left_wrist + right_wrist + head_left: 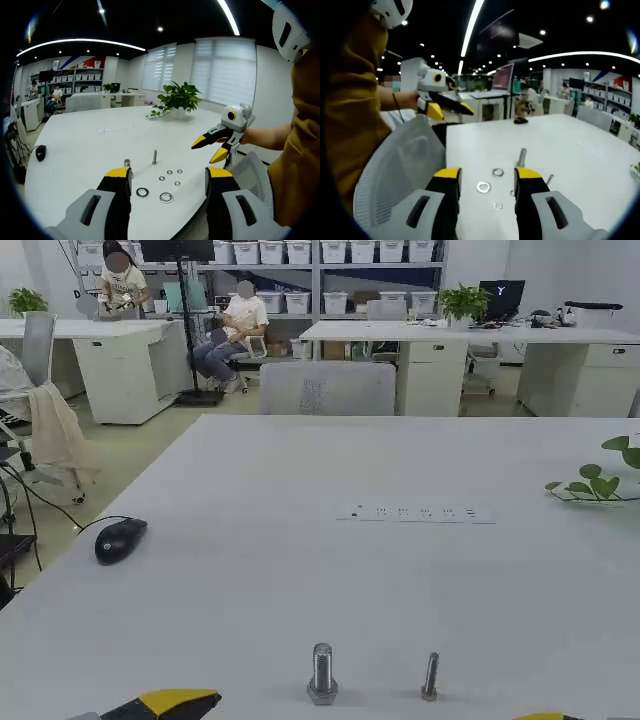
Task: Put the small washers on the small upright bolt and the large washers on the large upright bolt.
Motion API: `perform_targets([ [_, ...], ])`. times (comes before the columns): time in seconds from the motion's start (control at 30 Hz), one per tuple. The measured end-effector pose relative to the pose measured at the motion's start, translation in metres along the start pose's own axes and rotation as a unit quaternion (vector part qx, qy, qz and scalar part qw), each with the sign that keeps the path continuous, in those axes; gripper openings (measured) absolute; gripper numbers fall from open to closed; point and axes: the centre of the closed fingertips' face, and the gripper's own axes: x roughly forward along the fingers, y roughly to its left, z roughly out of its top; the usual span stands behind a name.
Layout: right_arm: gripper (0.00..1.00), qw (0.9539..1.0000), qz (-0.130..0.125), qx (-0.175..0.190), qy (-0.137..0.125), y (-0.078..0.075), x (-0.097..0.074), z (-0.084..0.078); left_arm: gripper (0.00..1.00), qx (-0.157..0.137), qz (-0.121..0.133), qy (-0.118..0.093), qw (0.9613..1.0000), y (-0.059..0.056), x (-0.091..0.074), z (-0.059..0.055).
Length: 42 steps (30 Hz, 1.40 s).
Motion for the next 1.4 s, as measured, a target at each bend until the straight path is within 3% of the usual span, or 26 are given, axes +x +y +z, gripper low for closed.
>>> perform_targets([
  [0.67, 0.42, 0.9999, 0.004, -0.008, 0.006, -0.004, 0.001, -0.002, 0.6, 0.002, 0.002, 0.0, 1.0, -0.001, 0.003, 0.001],
  [0.97, 0.42, 0.9999, 0.004, -0.01, 0.01, -0.008, -0.001, -0.003, 0.6, 0.006, -0.001, 0.012, 0.9999, -0.001, 0.005, -0.001],
  [1.17, 0.42, 0.9999, 0.001, -0.007, 0.008, -0.01, -0.004, -0.003, 0.6, 0.025, -0.007, 0.029, 0.9993, -0.003, 0.008, -0.005],
  [1.4, 0.42, 0.9998, -0.012, -0.006, 0.013, -0.018, -0.011, -0.008, 0.6, 0.026, -0.009, 0.028, 0.9992, 0.0, 0.009, -0.003],
])
